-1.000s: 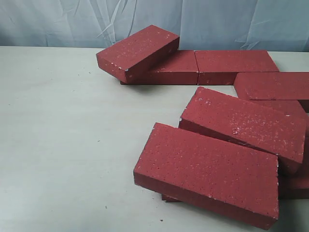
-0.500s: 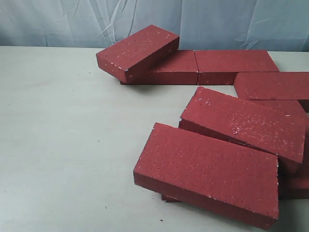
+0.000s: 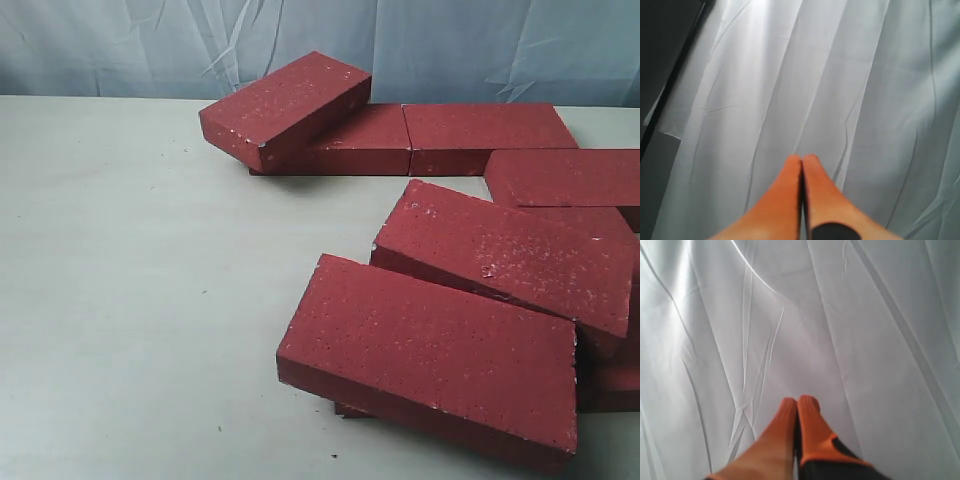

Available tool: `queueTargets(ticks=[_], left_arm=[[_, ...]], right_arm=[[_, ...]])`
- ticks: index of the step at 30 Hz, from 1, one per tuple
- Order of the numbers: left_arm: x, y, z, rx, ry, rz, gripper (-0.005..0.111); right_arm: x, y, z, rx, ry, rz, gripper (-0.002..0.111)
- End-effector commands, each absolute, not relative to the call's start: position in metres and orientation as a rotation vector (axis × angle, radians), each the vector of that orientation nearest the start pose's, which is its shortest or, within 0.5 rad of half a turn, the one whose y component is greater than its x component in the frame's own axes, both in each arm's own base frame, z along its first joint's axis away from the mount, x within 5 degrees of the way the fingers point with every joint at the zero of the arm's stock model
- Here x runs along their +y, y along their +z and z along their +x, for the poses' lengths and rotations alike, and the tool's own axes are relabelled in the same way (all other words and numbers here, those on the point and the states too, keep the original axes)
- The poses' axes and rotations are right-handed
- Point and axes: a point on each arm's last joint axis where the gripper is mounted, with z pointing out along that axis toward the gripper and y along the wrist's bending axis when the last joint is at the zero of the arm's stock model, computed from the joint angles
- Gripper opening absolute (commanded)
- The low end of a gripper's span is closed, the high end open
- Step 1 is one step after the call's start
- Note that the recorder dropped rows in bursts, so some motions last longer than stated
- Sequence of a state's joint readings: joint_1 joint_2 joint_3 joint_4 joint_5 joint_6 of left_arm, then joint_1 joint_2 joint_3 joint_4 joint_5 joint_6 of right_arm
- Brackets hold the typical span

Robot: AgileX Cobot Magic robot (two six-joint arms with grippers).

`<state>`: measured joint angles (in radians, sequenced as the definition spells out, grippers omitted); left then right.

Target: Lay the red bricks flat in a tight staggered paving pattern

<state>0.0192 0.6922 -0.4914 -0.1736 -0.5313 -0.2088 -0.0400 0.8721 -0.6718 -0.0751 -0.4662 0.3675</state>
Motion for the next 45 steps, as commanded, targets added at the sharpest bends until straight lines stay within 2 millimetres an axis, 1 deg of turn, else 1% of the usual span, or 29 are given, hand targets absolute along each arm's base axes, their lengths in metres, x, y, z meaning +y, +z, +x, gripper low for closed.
queueTargets(ticks=[1,5,7,9,12,15,17,19,22,25,27,32,35,39,42,43,45], left_arm=[[0.003,0.371,0.184,1.262,-0.158,-0.14,0.0],[-0.003,0.364,0.224,1.489,-0.046,0.03,0.0],[-0.007,0.36,0.239,1.596,-0.035,0.05,0.0],[-0.012,0.356,0.253,1.691,-0.006,0.096,0.0],[-0.027,0.351,0.267,1.798,0.021,0.194,0.0],[-0.043,0.344,0.276,1.901,0.063,0.297,0.0],[-0.053,0.343,0.279,1.947,0.087,0.355,0.0],[-0.064,0.34,0.282,2.001,0.11,0.409,0.0],[-0.077,0.333,0.284,2.107,0.129,0.449,0.0],[-0.089,0.327,0.282,2.21,0.139,0.491,0.0],[-0.098,0.323,0.279,2.271,0.131,0.552,0.0],[-0.119,0.31,0.268,2.395,-0.012,0.702,0.0],[-0.123,0.305,0.263,2.458,-0.044,0.739,0.0],[-0.124,0.298,0.26,2.541,-0.077,0.738,0.0],[-0.129,0.29,0.26,2.57,-0.131,0.796,0.0],[-0.133,0.287,0.26,2.572,-0.164,0.827,0.0],[-0.142,0.279,0.26,2.583,-0.241,0.891,0.0]], right_arm=[[-0.005,0.398,0.201,1.235,0.227,0.161,-0.001],[-0.005,0.404,0.212,1.395,0.121,0.097,-0.001],[-0.008,0.409,0.215,1.491,0.021,0.051,-0.001],[-0.012,0.412,0.216,1.586,-0.065,0.046,-0.001],[-0.019,0.413,0.215,1.701,-0.189,0.028,-0.001],[-0.025,0.408,0.215,1.844,-0.295,0.018,-0.001],[-0.029,0.402,0.217,1.941,-0.348,0.012,-0.001],[-0.032,0.391,0.22,2.087,-0.404,-0.014,-0.001],[-0.032,0.374,0.221,2.268,-0.415,-0.042,-0.001],[-0.023,0.362,0.221,2.392,-0.362,-0.12,-0.001],[-0.014,0.354,0.22,2.475,-0.325,-0.208,-0.001],[0.005,0.34,0.215,2.632,-0.313,-0.351,-0.001],[0.015,0.328,0.207,2.751,-0.315,-0.433,-0.001],[0.023,0.311,0.2,2.815,-0.296,-0.502,-0.001],[0.023,0.294,0.196,2.867,-0.292,-0.522,-0.001],[0.023,0.29,0.197,2.868,-0.298,-0.527,-0.001],[0.018,0.282,0.202,2.876,-0.395,-0.567,-0.001]])
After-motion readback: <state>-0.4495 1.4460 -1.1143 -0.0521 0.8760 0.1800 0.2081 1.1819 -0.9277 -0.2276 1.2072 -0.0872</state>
